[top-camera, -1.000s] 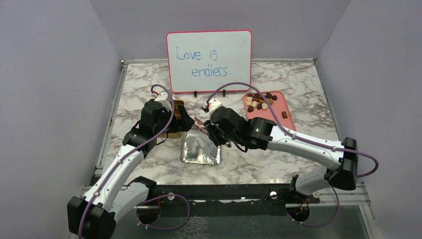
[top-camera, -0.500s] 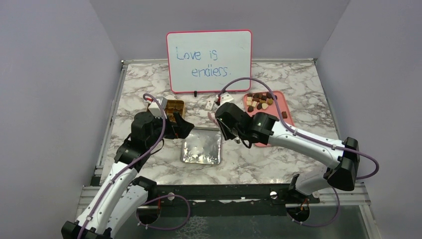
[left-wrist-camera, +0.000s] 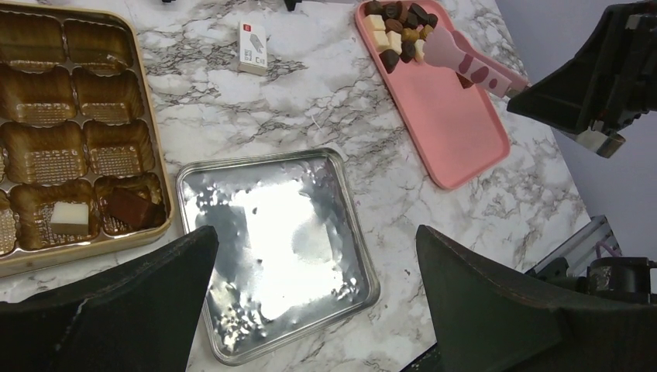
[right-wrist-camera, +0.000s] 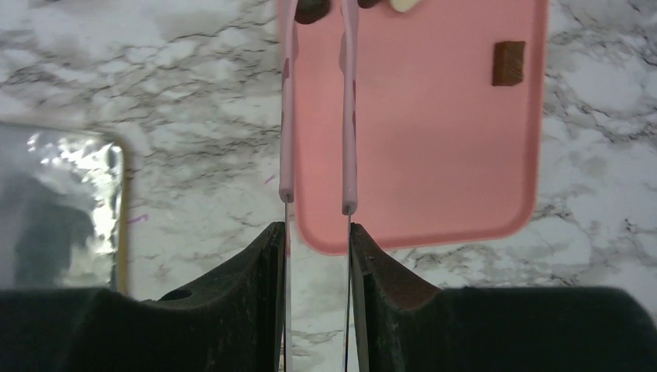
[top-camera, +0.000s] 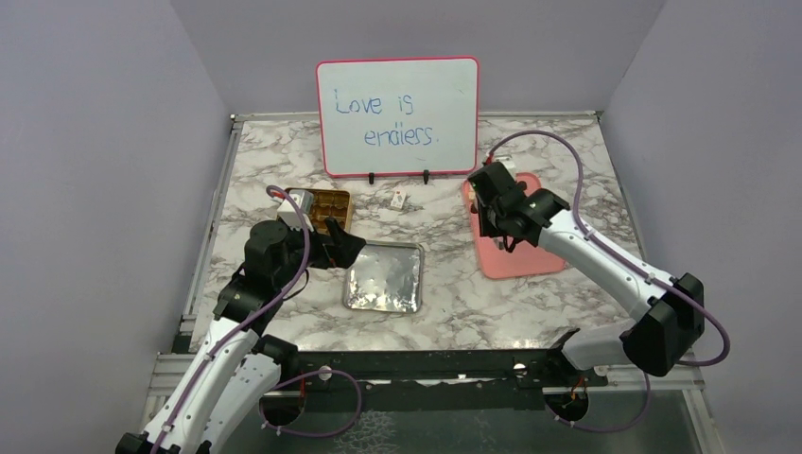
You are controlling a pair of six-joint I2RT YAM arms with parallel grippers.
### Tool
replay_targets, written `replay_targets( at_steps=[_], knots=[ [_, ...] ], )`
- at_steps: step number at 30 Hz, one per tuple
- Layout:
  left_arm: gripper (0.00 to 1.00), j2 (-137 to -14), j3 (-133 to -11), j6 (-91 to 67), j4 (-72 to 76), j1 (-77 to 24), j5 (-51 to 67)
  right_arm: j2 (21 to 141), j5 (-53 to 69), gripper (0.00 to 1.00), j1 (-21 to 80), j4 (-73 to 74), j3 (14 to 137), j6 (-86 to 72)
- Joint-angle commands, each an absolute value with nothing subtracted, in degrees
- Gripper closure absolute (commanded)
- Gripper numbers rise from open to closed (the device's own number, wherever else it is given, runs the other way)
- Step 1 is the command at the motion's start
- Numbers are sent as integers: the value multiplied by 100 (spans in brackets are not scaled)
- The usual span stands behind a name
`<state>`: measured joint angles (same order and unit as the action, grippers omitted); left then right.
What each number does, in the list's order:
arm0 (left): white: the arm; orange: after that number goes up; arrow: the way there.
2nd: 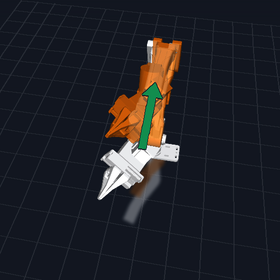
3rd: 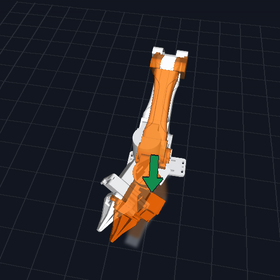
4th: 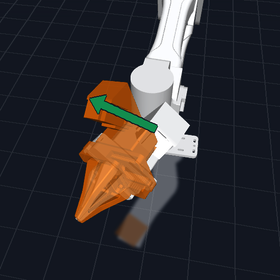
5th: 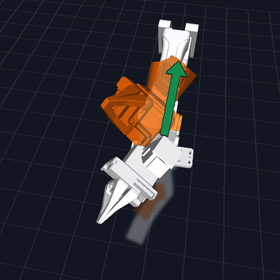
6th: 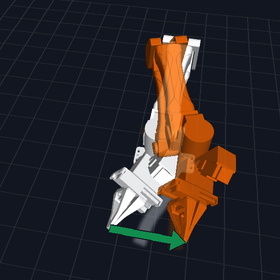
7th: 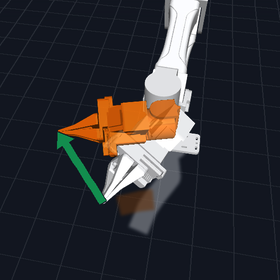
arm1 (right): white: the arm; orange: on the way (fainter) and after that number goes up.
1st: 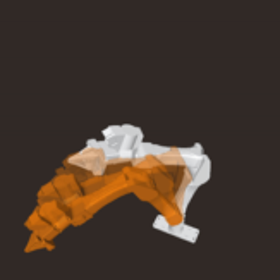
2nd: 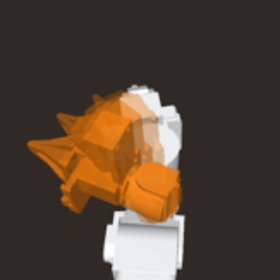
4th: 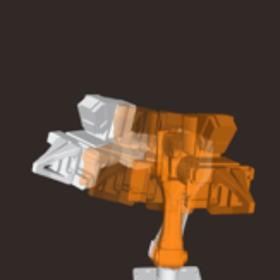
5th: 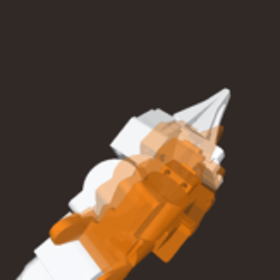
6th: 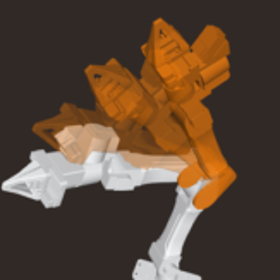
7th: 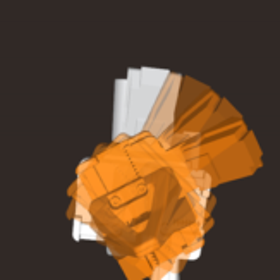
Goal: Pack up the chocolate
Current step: Pick up the fake chocolate from the plate.
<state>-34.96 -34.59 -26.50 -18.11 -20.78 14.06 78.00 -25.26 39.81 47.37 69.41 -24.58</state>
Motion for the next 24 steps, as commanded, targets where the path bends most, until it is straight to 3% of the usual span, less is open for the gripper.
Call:
replay_targets(
  at_steps=[1, 16, 24],
  knots=[
    [1, -3504, -3452, -2545, -1768, -2109, 1352, 7884, -2957, 63, 3404, 4845, 6735, -2543],
    [1, -3450, -3463, -2500, -1793, -2109, 1335, 7910, -2242, 62, 1498, 4192, 6142, -2071],
    [1, -3473, -3462, -2504, -1793, -2109, 1345, 7887, -1949, 62, 1257, 3999, 5982, -1932]
  ],
)
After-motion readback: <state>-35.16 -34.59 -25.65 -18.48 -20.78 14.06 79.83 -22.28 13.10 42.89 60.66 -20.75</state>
